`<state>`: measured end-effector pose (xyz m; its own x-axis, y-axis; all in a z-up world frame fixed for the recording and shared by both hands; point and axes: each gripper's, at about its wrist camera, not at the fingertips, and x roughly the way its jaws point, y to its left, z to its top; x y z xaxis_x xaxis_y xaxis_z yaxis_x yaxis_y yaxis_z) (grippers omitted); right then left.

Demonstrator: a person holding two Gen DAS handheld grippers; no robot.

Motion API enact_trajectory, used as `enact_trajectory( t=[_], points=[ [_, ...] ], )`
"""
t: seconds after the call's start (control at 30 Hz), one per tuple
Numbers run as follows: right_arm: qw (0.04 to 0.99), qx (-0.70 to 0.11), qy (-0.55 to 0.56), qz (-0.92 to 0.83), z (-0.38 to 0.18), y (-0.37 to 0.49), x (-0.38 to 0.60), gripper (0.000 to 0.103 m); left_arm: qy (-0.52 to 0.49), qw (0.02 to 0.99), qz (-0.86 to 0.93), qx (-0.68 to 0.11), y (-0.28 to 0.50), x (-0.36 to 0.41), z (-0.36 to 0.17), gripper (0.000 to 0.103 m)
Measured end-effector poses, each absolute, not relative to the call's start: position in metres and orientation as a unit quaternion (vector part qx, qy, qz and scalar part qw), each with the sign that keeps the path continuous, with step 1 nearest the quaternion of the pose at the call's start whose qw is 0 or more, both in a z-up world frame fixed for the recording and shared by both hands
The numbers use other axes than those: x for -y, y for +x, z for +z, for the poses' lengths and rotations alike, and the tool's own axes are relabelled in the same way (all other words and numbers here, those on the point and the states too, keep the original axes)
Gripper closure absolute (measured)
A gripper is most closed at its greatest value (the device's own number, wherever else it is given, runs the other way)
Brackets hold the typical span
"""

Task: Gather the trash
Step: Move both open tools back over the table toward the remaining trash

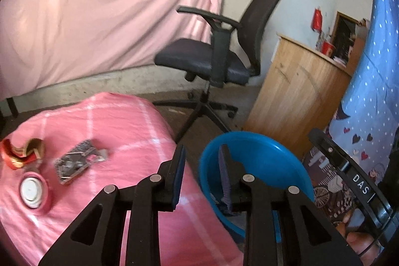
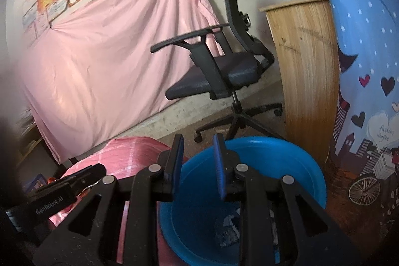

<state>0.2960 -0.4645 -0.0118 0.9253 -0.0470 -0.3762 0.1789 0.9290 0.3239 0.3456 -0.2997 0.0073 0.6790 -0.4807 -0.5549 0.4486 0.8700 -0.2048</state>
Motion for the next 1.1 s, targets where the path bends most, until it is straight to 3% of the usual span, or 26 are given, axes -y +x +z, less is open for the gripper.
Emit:
enact_trajectory(
  t=[0.3,0.47,0.6,0.67,0.83,1.1],
  points=[
    [0.977,-0.153,0.145,-0.031,0.004,0.296,0.432,0.051,-0.069,0.944,-0.192,-0.259,0.326,0.234,0.029,0.066],
    [0.983,-0.138,0.122,-0.01,0.01,0.297,0.407,0.048,-0.075,0.959,-0.157,-0.225,0.314,0.2,0.039,0.052],
    [0.987,-0.12,0.105,0.011,0.015,0.298,0.384,0.038,-0.074,0.967,-0.128,-0.208,0.304,0.173,0.04,0.045],
    [0.989,-0.113,0.097,0.022,0.016,0.298,0.374,0.032,-0.074,0.97,-0.112,-0.203,0.3,0.161,0.038,0.031],
    [0.991,-0.097,0.074,0.051,0.018,0.3,0.342,0.0,-0.087,0.979,-0.07,-0.171,0.288,0.128,0.03,0.006],
    [0.993,-0.082,0.026,0.086,0.011,0.304,0.298,0.0,-0.101,0.98,-0.016,-0.17,0.271,0.073,0.005,0.003]
  ],
)
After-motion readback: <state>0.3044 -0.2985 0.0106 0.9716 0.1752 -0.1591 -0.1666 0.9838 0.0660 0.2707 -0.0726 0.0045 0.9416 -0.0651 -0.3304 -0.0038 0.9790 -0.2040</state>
